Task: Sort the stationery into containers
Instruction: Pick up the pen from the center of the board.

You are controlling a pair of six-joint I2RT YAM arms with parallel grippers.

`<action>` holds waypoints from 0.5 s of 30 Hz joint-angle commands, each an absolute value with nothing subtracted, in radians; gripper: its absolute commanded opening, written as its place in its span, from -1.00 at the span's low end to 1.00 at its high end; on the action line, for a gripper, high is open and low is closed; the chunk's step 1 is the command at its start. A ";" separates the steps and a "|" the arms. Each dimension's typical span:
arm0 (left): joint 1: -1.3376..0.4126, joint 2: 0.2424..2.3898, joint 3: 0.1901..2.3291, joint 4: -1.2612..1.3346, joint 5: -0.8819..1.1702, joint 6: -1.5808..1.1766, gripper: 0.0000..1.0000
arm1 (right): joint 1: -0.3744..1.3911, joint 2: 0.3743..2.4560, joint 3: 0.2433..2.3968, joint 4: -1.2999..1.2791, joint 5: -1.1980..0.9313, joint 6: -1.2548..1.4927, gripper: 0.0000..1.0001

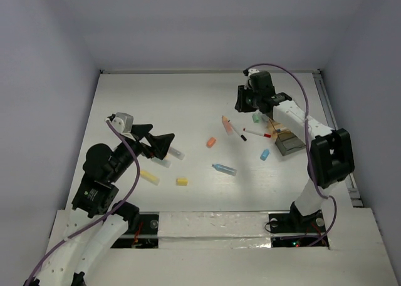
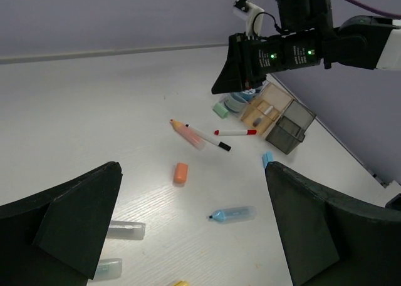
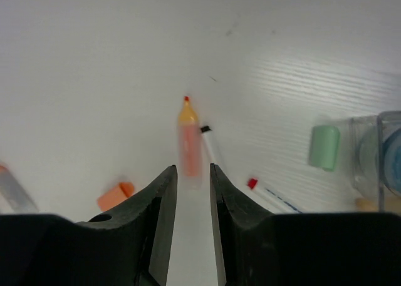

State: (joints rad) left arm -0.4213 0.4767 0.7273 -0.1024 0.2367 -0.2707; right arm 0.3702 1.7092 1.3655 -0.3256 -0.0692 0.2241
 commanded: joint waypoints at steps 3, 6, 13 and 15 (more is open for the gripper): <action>-0.404 0.491 0.735 -0.058 0.261 -0.262 0.98 | 0.390 1.762 1.460 -0.532 0.041 0.077 -0.33; -0.403 0.497 0.735 -0.054 0.267 -0.264 0.98 | 0.399 1.807 1.489 -0.572 0.034 0.043 -0.33; -0.394 0.502 0.733 -0.052 0.273 -0.267 0.98 | 0.443 1.891 1.520 -0.607 0.008 0.012 -0.33; -0.394 0.503 0.732 -0.051 0.276 -0.267 0.98 | 0.452 1.911 1.520 -0.603 0.015 0.012 -0.32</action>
State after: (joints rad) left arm -0.4015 0.4965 0.7273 -0.1017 0.2588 -0.2707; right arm 0.4271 1.8874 1.4784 -0.5762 0.0048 0.0422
